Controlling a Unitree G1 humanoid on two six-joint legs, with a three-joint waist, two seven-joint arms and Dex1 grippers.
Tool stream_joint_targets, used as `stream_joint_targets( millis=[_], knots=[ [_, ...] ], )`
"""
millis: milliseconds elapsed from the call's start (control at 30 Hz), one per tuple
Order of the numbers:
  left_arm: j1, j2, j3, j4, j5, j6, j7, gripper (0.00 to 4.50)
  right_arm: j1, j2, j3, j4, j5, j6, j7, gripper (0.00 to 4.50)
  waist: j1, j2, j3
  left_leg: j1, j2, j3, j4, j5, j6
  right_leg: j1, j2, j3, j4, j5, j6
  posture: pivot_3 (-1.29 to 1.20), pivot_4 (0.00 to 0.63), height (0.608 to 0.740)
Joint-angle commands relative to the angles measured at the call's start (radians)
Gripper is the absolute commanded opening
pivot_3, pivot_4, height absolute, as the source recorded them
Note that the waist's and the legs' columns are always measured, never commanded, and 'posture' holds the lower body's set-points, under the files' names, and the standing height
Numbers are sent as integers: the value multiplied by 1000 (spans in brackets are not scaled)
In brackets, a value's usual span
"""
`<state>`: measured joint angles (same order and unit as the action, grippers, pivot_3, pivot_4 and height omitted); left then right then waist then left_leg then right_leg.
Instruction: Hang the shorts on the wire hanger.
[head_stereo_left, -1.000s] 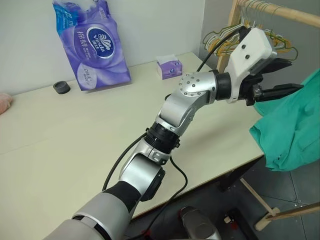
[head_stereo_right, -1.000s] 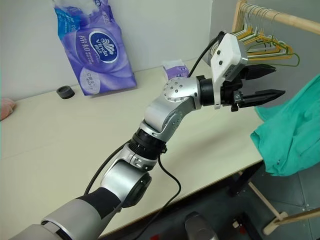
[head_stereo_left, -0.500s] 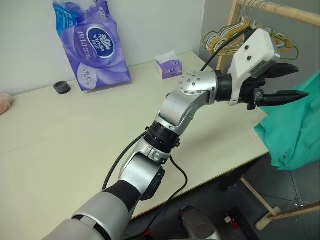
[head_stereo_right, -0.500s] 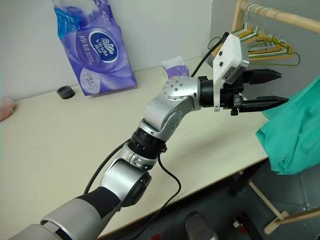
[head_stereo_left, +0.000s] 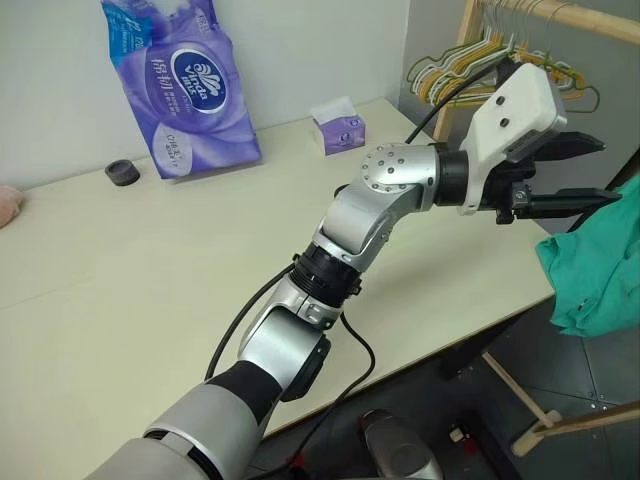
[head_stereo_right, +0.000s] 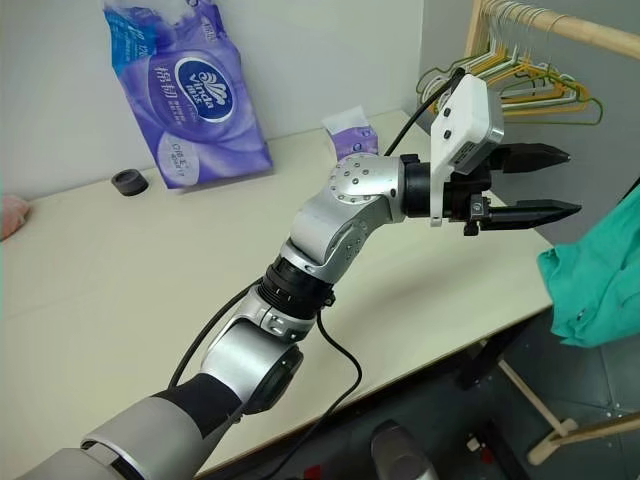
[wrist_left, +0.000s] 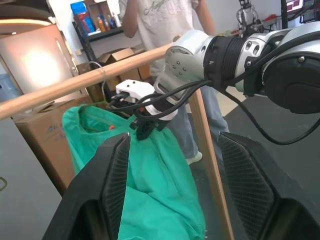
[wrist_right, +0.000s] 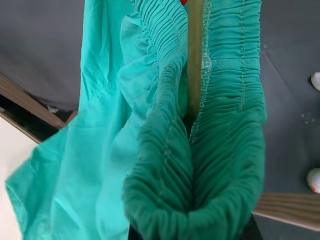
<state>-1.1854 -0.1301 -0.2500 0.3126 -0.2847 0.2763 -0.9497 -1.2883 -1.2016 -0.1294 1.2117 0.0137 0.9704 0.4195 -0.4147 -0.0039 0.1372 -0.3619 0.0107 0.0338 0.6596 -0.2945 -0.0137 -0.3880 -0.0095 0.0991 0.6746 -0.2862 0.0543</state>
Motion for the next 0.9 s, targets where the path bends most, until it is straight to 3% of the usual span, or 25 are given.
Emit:
stream_joint_targets(
  millis=[33,667,700,900],
  knots=[
    [-20,-4,-5,-32,4,-16,0,2956,-1,-17,-8,-12,-5,-5,19,0,0,0,1,0,0,0,0,0,0,0,0,0,0,0,0,-359,132,740],
    [-28,-17,12,-45,-47,36,-29,2956,67,-20,-49,-68,23,9,60,0,2,-7,6,0,0,-2,0,0,0,2,0,-1,-1,0,0,-369,143,740],
    [-29,-15,10,-44,-49,41,-33,3015,66,-18,-56,-78,27,11,55,583,2,-7,6,0,0,-2,1,0,0,2,0,-1,-1,0,0,-369,141,740],
    [-38,-6,10,-30,-40,59,-30,3015,48,-11,-123,-155,77,79,26,2470,2,-5,9,0,0,-1,1,0,0,2,0,0,-1,0,1,-371,136,740]
  ],
)
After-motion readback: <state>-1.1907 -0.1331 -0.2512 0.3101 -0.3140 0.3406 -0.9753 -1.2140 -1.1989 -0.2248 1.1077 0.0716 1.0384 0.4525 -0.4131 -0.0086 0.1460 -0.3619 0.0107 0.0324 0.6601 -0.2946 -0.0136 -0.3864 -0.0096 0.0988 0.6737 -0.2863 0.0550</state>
